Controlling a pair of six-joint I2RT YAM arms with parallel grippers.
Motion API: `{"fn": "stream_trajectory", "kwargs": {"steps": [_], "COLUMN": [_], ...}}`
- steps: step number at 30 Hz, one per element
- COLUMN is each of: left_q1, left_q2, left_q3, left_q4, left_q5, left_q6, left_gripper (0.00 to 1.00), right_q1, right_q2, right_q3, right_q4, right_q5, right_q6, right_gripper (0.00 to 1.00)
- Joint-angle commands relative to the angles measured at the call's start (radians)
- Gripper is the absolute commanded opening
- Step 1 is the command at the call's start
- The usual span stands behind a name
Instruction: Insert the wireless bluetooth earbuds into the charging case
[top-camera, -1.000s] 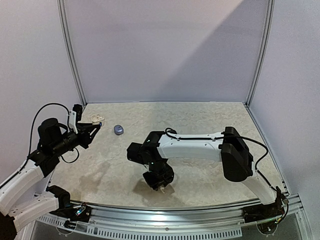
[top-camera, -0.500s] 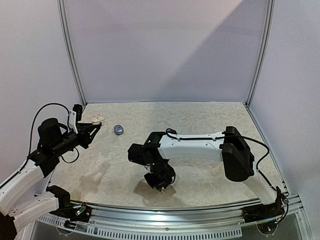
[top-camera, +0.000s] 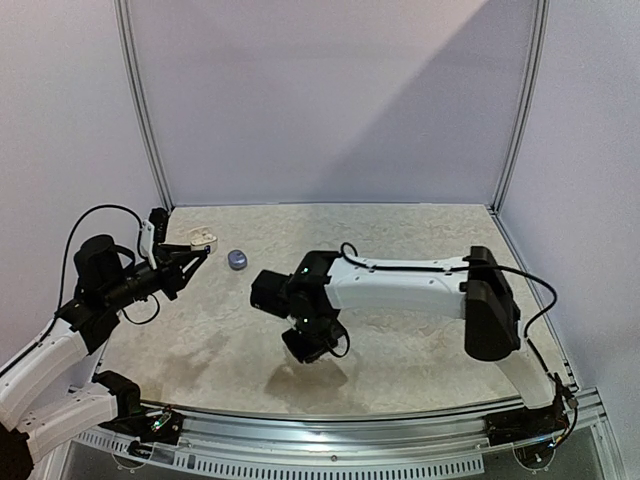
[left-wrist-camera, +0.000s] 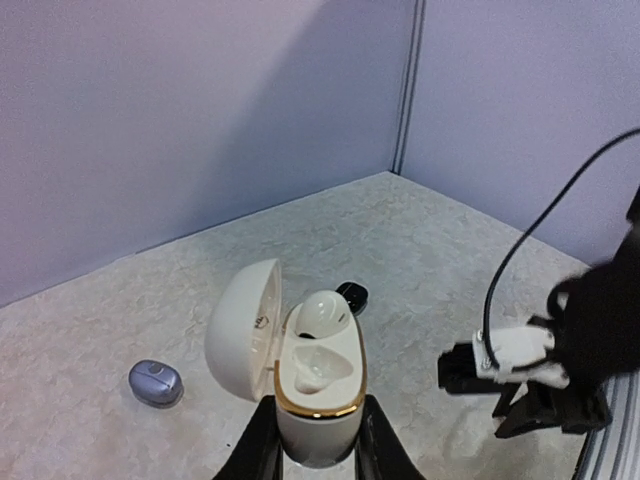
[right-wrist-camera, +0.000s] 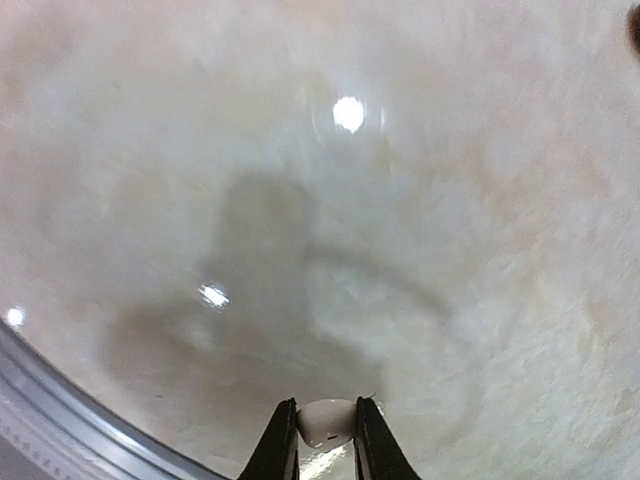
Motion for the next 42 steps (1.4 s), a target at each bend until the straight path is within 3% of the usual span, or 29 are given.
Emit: {"fn": "stream_trajectory", "kwargs": {"steps": [1, 6, 11, 16, 42], "left_q1": [0.008, 0.007, 0.005, 0.004, 0.002], "left_q2": [-0.026, -0.016, -0.012, -0.027, -0.034], "left_q3": [-0.008, 0.013, 0.038, 0.048, 0.040], "left_q4": [0.175, 0.258, 0.268, 0.274, 0.278], "left_q5": [0.115, 0.168, 0.162, 0.152, 0.149], "left_q6": [0.090, 0.205, 0.241, 0.206, 0.171], "left_gripper": [0.00, 0.00, 0.00, 0.00, 0.00], "right_q1": [0.005, 0.038, 0.042, 0.050, 0.048], "right_q2": [-0.292, -0.447, -0.402, -0.290, -0.179], "right_q3": [-0.028, -0.175, -0.159, -0.031, -0.052], "right_q4": [0.398, 0.975, 1.322, 1.339, 1.383], "right_q5": [0.175, 0.128, 0.011, -0.045, 0.036], "right_q6": [-0.086, -0.284, -0.384, -0.453, -0.479], "right_gripper": [0.02, 0.00, 0.00, 0.00, 0.00]}}
